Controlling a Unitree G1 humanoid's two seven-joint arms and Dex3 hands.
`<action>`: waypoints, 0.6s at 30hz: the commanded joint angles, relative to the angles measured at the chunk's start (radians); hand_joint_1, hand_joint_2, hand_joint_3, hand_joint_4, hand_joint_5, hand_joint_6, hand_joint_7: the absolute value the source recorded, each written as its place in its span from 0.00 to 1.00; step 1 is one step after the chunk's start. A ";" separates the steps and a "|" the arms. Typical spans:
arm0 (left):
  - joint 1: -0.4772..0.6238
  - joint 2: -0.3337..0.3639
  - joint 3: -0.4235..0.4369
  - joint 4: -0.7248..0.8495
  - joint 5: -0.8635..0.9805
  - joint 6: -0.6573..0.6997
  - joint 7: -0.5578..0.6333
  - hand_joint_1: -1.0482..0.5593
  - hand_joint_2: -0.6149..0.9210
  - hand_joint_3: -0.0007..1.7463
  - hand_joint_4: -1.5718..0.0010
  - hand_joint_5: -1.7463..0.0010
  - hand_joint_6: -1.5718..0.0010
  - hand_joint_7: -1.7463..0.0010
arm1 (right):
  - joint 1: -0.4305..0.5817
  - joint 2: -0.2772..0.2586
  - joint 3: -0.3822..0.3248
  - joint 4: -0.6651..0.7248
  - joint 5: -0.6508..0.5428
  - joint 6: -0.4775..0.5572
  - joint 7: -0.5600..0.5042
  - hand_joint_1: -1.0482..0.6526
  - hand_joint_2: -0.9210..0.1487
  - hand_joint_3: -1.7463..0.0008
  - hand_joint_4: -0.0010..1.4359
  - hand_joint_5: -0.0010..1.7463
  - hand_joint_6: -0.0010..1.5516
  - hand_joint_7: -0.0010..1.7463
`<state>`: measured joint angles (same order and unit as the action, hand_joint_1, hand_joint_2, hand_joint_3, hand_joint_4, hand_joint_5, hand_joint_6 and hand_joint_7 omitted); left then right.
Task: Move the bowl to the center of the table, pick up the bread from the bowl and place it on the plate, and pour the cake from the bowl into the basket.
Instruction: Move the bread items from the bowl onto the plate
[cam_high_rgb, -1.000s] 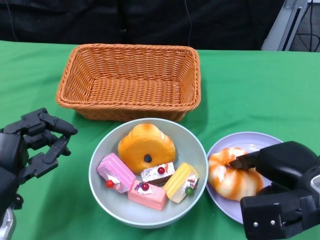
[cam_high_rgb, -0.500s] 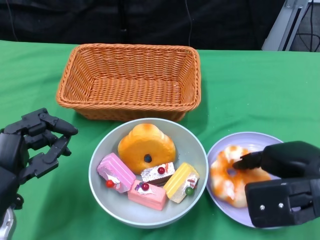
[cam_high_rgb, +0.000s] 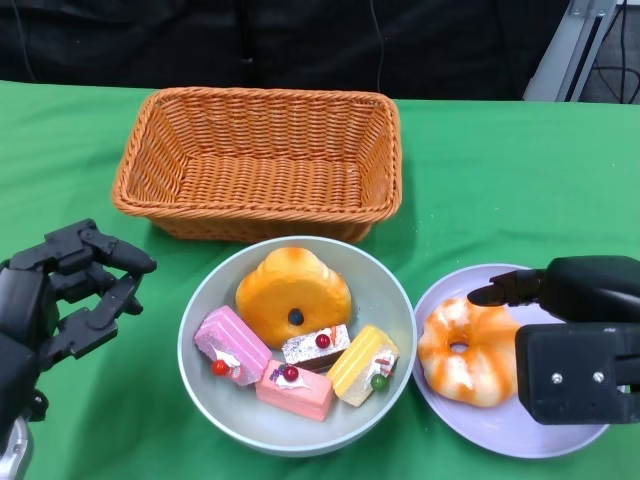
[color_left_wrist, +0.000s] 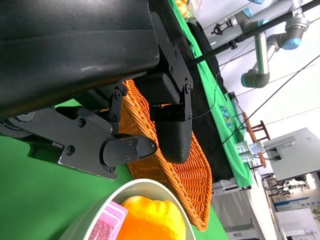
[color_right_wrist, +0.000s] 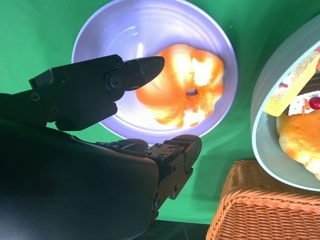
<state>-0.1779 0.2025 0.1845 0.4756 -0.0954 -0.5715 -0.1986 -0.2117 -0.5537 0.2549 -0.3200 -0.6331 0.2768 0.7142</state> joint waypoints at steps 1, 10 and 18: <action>-0.003 0.010 0.007 0.006 -0.008 -0.013 -0.001 0.60 0.92 0.31 0.50 0.16 0.47 0.40 | 0.011 -0.024 -0.019 -0.025 0.020 0.014 0.014 0.37 0.00 1.00 0.18 0.01 0.26 0.01; -0.007 0.014 0.008 0.014 -0.004 -0.016 0.002 0.60 0.92 0.31 0.50 0.15 0.48 0.39 | 0.066 0.059 -0.073 -0.199 0.115 0.006 -0.088 0.30 0.00 1.00 0.29 0.05 0.27 0.01; -0.009 0.016 0.006 0.014 0.007 -0.021 0.010 0.59 0.92 0.31 0.50 0.15 0.47 0.40 | 0.055 0.156 -0.007 -0.280 0.076 0.000 -0.190 0.27 0.00 0.99 0.42 0.08 0.28 0.01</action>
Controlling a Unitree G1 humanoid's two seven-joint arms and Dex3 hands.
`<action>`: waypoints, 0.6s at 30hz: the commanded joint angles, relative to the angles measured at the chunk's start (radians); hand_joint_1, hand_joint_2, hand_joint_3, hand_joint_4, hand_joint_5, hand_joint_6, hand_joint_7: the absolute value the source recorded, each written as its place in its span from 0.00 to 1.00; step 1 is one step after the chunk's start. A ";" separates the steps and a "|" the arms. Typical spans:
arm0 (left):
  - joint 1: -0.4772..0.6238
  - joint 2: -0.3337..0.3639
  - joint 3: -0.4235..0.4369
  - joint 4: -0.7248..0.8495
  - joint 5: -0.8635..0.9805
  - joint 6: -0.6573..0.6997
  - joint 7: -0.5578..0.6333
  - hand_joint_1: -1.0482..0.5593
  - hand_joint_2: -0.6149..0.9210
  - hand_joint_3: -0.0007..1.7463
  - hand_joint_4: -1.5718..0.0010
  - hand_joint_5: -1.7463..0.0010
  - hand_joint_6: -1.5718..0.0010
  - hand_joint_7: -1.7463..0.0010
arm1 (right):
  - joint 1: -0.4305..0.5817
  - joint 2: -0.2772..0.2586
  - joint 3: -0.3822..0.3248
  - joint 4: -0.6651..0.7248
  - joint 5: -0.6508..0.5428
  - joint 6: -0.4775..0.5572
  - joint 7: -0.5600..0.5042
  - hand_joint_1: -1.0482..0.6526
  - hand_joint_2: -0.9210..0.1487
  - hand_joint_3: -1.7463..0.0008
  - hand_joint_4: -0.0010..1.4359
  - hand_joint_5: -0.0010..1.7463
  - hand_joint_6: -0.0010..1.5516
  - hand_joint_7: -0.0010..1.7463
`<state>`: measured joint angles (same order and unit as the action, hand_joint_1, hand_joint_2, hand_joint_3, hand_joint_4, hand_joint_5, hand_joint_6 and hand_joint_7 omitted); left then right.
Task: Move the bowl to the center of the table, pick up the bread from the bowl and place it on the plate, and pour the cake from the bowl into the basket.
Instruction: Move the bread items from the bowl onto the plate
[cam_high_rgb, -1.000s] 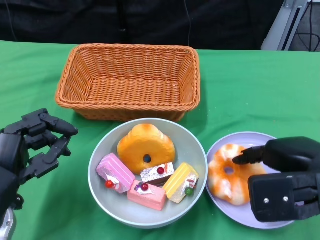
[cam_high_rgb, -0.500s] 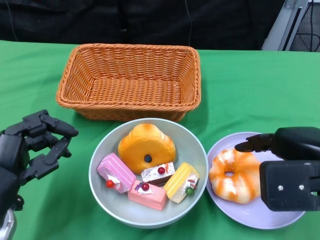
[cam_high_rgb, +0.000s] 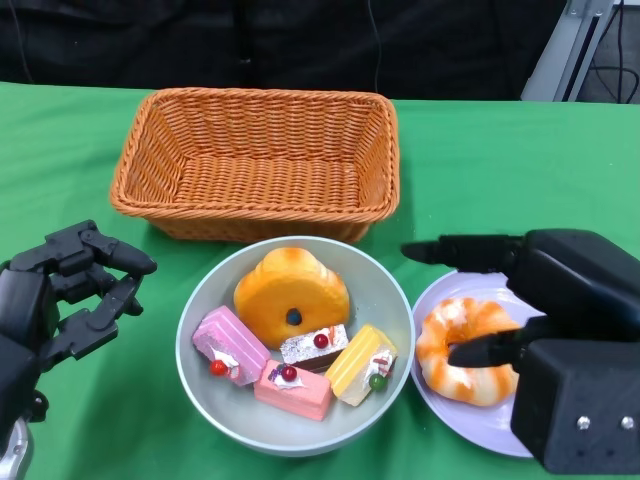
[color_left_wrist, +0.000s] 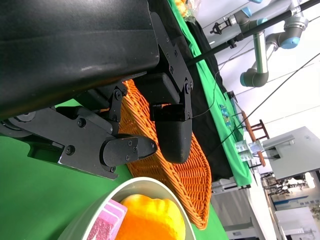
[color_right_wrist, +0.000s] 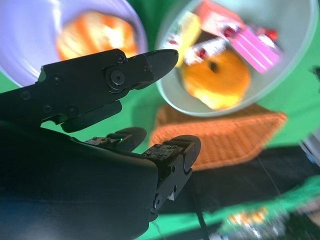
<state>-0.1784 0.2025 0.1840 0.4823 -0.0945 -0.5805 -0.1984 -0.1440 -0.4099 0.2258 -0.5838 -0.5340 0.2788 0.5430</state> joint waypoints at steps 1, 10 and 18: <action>-0.008 0.017 0.006 0.010 0.009 -0.016 0.011 0.59 0.92 0.32 0.50 0.15 0.47 0.40 | -0.021 0.024 0.036 -0.019 -0.033 0.007 -0.022 0.27 0.00 0.99 0.42 0.07 0.28 0.01; -0.005 0.010 0.007 0.003 0.010 -0.016 0.013 0.59 0.91 0.32 0.50 0.14 0.47 0.39 | -0.084 0.105 0.110 0.028 -0.073 -0.003 -0.065 0.26 0.00 0.99 0.45 0.06 0.31 0.01; -0.006 0.010 0.005 0.005 0.025 -0.028 0.028 0.58 0.92 0.30 0.49 0.15 0.48 0.39 | -0.191 0.189 0.207 0.279 -0.133 -0.081 -0.188 0.25 0.00 1.00 0.44 0.04 0.32 0.01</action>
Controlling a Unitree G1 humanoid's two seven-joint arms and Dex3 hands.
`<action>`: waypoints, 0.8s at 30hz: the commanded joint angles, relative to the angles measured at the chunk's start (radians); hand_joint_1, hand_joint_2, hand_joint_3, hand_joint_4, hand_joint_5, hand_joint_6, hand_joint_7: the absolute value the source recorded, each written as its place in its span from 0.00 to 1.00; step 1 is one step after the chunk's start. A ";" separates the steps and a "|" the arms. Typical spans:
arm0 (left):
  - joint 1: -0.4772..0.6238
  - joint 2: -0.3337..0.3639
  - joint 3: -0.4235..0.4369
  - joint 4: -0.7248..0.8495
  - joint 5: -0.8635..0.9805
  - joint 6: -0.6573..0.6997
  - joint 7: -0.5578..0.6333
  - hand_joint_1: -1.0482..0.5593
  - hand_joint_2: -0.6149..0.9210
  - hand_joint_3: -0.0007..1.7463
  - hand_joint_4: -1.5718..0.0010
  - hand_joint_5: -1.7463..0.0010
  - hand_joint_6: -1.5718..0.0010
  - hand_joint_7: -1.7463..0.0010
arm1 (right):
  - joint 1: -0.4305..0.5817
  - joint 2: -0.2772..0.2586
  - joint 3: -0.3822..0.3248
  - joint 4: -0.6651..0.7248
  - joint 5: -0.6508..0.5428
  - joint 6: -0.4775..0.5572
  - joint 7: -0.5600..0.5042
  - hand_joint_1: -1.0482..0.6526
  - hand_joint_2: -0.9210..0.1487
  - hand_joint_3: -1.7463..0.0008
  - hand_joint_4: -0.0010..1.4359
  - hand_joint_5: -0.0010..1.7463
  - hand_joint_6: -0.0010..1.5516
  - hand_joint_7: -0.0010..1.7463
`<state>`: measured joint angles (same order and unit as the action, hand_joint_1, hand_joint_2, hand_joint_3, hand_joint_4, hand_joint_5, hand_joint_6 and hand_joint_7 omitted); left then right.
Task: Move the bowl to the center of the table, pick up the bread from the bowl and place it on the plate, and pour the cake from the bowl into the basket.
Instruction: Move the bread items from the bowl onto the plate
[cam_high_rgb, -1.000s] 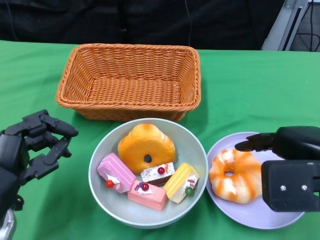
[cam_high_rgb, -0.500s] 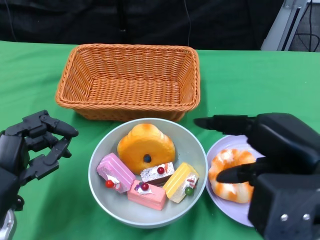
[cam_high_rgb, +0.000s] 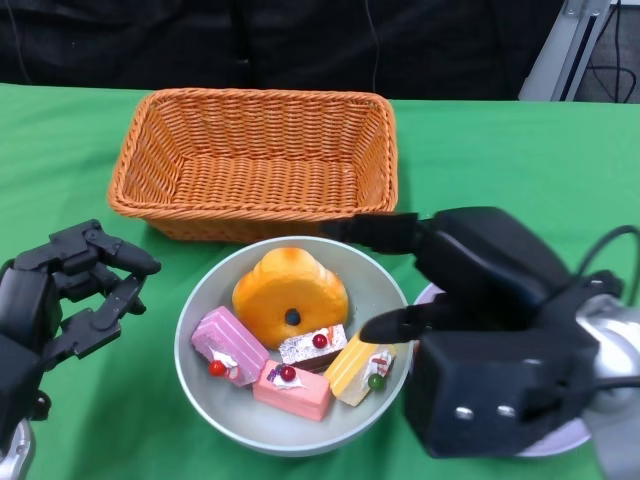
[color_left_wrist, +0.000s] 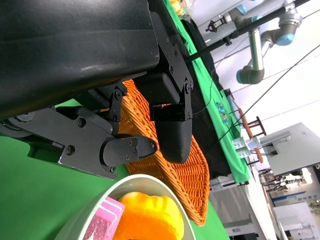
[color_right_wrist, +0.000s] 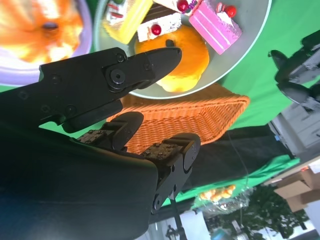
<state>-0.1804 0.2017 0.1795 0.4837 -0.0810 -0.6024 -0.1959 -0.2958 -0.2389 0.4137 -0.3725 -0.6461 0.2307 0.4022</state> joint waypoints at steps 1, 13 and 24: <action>-0.003 0.011 0.009 0.002 0.014 -0.003 0.030 0.58 0.92 0.30 0.49 0.15 0.48 0.39 | -0.048 0.025 0.025 0.095 -0.024 -0.045 -0.062 0.25 0.00 1.00 0.44 0.04 0.32 0.01; -0.001 0.004 0.005 -0.009 0.018 -0.008 0.043 0.59 0.93 0.29 0.50 0.15 0.49 0.39 | -0.131 0.107 0.067 0.373 -0.012 -0.166 -0.184 0.26 0.02 1.00 0.48 0.04 0.35 0.01; -0.004 0.000 0.006 -0.008 0.026 -0.022 0.060 0.59 0.93 0.30 0.50 0.14 0.49 0.39 | -0.189 0.128 0.116 0.528 -0.073 -0.238 -0.273 0.25 0.00 1.00 0.48 0.03 0.37 0.01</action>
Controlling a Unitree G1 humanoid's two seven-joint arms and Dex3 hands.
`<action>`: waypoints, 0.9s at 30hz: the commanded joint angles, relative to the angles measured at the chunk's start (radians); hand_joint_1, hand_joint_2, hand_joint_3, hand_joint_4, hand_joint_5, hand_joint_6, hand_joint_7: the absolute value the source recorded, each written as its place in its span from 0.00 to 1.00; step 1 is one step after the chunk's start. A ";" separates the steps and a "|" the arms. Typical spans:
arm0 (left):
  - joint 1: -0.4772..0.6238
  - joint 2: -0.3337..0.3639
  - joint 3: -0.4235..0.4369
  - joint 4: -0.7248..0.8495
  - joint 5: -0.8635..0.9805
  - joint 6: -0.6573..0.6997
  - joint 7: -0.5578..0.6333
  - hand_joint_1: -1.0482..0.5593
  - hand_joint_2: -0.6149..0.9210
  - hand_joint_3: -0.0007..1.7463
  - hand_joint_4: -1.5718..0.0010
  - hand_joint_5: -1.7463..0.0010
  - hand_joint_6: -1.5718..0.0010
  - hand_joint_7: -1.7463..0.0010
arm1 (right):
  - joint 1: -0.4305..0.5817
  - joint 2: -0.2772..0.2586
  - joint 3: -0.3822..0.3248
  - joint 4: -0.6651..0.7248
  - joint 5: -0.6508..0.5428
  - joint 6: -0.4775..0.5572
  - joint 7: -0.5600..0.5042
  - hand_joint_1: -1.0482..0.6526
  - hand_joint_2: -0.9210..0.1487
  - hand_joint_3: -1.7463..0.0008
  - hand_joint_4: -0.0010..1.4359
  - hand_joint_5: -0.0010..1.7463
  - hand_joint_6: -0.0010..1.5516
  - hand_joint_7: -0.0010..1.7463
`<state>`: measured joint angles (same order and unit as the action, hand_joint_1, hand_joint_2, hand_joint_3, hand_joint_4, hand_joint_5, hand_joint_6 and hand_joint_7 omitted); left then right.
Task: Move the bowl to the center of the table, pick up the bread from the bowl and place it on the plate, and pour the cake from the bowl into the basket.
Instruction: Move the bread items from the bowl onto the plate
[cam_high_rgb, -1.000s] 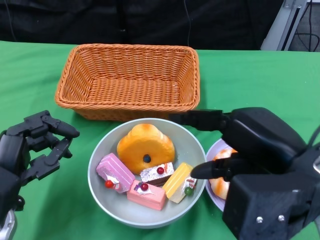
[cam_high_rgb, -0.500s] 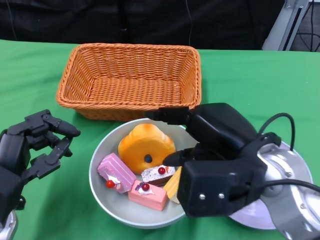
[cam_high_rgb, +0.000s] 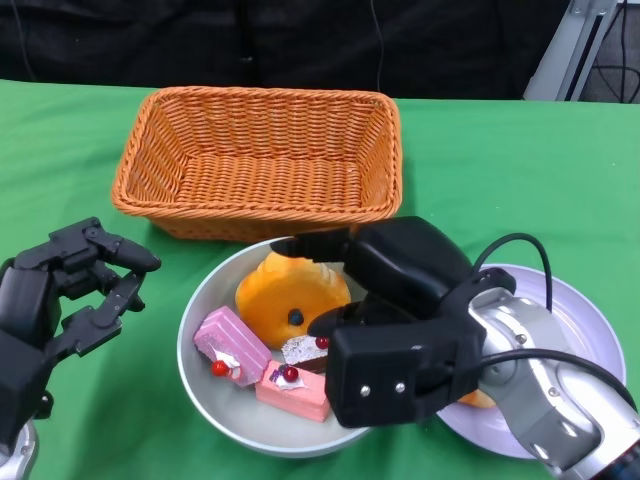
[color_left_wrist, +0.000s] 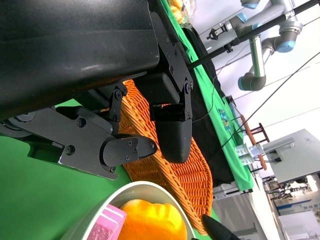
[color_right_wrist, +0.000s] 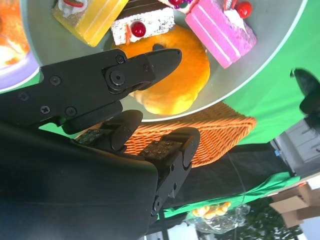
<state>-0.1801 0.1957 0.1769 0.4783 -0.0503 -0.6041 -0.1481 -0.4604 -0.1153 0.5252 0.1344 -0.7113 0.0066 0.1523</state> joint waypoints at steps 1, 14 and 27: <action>-0.004 0.005 0.010 -0.002 -0.007 -0.019 0.013 0.59 0.93 0.30 0.50 0.14 0.48 0.39 | -0.032 0.005 0.015 0.040 -0.026 -0.022 -0.041 0.25 0.00 1.00 0.49 0.03 0.37 0.01; 0.004 0.003 0.012 -0.023 -0.010 0.000 0.022 0.58 0.93 0.30 0.50 0.14 0.48 0.39 | -0.071 0.025 0.080 0.155 -0.172 -0.022 -0.189 0.26 0.03 1.00 0.46 0.01 0.37 0.00; 0.007 0.004 0.013 -0.018 -0.015 -0.002 0.020 0.59 0.94 0.28 0.50 0.14 0.48 0.39 | -0.071 0.041 0.085 0.196 -0.210 0.016 -0.207 0.27 0.06 1.00 0.46 0.00 0.37 0.00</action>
<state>-0.1799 0.1893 0.1781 0.4683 -0.0553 -0.6079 -0.1358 -0.5083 -0.0782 0.6068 0.3197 -0.9158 0.0099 -0.0577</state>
